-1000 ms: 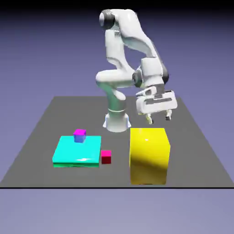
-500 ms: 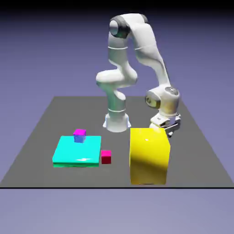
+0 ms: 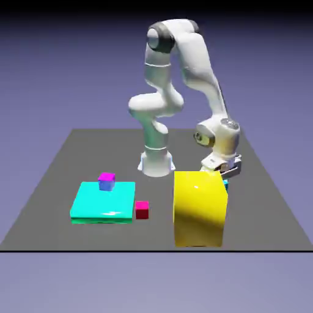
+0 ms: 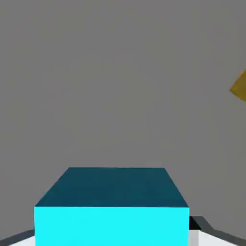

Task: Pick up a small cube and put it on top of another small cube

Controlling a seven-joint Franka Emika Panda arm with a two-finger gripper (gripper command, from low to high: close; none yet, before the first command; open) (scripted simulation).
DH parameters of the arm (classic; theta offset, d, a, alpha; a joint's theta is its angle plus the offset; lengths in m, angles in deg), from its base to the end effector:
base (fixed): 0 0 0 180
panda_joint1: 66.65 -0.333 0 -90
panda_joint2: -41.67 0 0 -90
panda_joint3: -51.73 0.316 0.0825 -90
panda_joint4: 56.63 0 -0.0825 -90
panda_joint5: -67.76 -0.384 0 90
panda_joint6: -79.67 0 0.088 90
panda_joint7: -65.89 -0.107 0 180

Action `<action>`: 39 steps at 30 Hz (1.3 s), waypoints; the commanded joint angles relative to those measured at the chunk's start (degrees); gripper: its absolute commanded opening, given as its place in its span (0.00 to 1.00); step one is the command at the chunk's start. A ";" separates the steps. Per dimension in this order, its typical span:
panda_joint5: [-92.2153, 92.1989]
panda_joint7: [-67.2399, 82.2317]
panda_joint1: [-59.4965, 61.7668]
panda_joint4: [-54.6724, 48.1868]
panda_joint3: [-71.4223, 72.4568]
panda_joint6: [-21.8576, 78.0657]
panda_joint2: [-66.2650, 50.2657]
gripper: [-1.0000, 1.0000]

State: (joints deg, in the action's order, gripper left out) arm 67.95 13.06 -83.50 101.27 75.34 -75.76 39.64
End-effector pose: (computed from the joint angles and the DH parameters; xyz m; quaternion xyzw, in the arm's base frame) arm 0.2899 0.2497 0.2011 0.9936 -0.1060 -0.0306 0.0230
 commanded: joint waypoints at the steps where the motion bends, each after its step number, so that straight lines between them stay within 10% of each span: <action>1: -2.42 1.13 1.46 0.85 1.50 1.13 2.08 0.00; 21: -49.57 23.17 31.75 17.43 31.61 22.81 42.45 0.00; 37: -67.89 34.76 56.10 15.04 62.54 6.02 27.49 0.00; 38: -67.89 34.76 56.10 15.04 62.54 6.02 27.49 1.00; 39: -67.89 34.76 56.10 15.04 62.54 6.02 27.49 1.00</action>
